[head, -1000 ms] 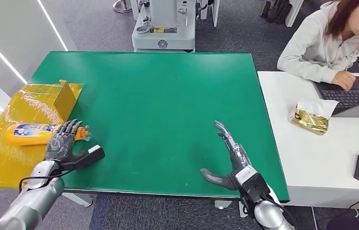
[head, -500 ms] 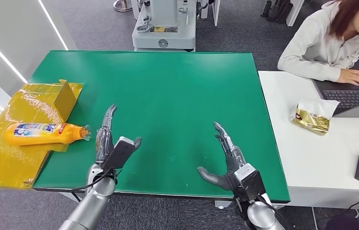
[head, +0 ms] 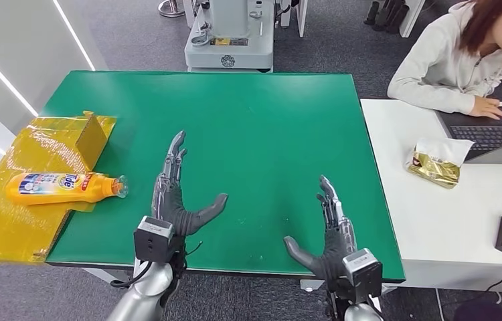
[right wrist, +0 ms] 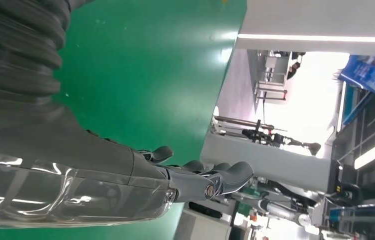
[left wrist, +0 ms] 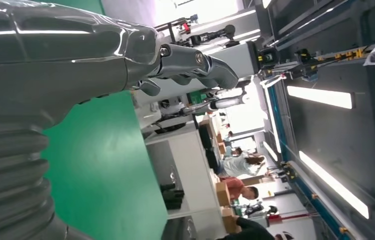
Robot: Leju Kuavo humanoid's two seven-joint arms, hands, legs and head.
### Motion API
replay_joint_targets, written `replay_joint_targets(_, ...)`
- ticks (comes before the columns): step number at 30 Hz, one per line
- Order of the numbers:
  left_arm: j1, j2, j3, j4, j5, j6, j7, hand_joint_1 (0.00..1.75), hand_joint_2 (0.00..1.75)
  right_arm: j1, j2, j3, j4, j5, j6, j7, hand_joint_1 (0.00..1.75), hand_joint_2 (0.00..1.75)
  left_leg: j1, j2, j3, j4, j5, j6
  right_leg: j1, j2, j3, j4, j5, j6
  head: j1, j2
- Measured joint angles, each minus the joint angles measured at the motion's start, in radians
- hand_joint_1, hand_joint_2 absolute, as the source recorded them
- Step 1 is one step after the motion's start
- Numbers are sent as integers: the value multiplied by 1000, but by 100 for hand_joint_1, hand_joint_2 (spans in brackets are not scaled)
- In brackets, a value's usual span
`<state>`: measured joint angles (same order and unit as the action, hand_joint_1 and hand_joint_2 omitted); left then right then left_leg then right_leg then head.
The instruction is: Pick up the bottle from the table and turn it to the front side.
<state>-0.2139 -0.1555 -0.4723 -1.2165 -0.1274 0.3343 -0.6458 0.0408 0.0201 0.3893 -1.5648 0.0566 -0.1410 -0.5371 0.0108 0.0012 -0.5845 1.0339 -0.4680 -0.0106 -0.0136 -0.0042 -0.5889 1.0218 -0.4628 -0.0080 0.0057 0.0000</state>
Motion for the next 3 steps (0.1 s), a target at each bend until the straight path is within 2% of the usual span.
replay_joint_targets(3, 4, 1, -1, -16, 12, -21, 10, 0, 175, 13, 8, -11, -21, 14, -10, -2, 0, 175, 0, 0, 0, 0, 0, 0, 0, 0, 0, 0, 0, 0, 0, 0)
